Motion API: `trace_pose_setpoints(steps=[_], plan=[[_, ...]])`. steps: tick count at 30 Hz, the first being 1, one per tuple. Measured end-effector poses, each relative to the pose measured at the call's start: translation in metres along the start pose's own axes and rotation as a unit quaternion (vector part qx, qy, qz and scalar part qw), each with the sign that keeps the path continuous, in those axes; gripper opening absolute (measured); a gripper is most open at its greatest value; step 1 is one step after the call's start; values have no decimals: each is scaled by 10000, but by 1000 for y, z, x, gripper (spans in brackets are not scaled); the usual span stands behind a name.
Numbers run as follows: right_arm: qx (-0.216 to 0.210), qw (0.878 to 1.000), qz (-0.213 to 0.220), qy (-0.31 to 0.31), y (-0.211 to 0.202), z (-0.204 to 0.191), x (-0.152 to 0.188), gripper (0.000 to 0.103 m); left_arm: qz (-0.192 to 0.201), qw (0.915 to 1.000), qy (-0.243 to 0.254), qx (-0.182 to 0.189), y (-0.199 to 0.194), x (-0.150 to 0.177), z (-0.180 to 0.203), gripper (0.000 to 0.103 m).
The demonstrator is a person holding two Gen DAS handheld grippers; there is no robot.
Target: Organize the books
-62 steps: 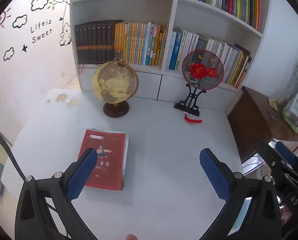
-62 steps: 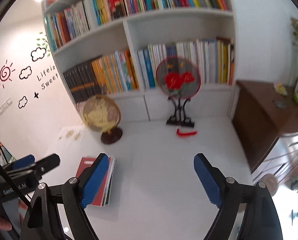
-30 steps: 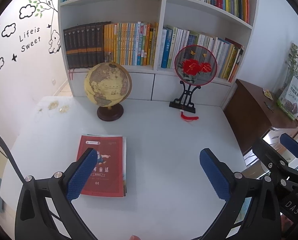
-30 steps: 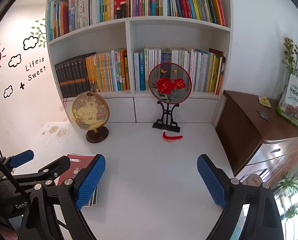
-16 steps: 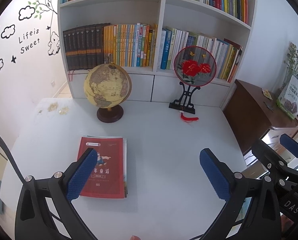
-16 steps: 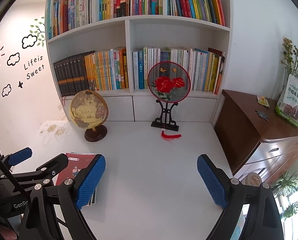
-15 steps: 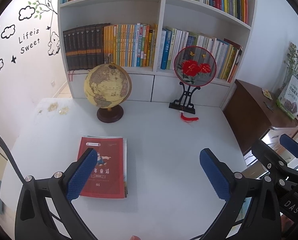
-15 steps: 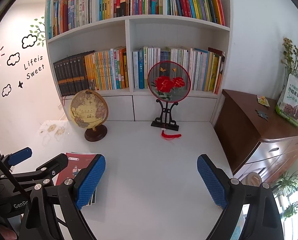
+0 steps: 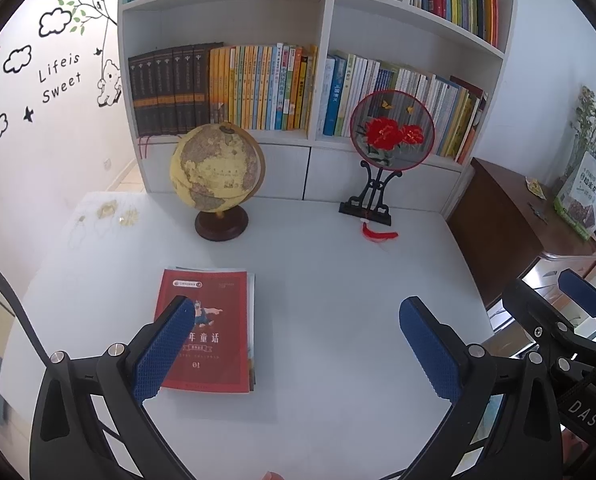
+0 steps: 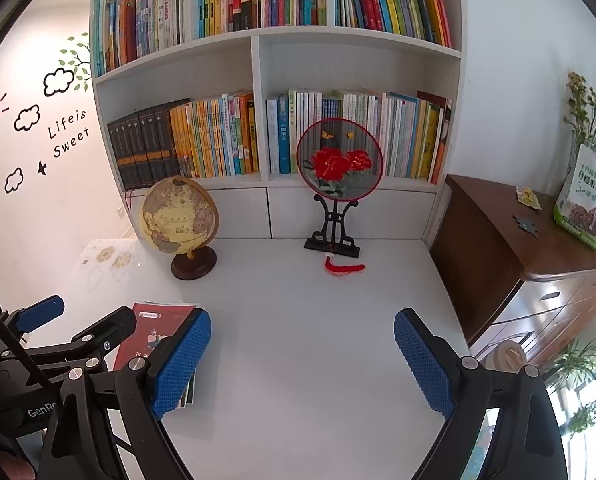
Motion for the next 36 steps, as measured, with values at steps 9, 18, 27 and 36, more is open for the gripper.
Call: trace_pose_setpoints(steps=[9, 18, 27, 36], plan=[[-64, 10000, -24, 9, 2, 0, 0, 92, -11, 10000, -78, 27, -1, 3, 0, 102], [-89, 9999, -55, 35, 2, 0, 2, 92, 67, 10000, 0, -64, -3, 3, 0, 102], [-33, 10000, -56, -19, 0, -2, 3, 92, 223, 9994, 153, -205, -7, 0, -1, 102], [16, 9999, -59, -81, 2, -1, 3, 92, 216, 9994, 156, -226, -5, -1, -2, 102]])
Point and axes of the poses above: each gripper's, at about its wrist camera, not at the fingertips, and y roughly the way its jaws point, z to its right, x to its underside, the point moved 8 cm from there along y, roughly the way its jaws point, and after that the axes turned 5 degrees about x, right-handed, at the moved point
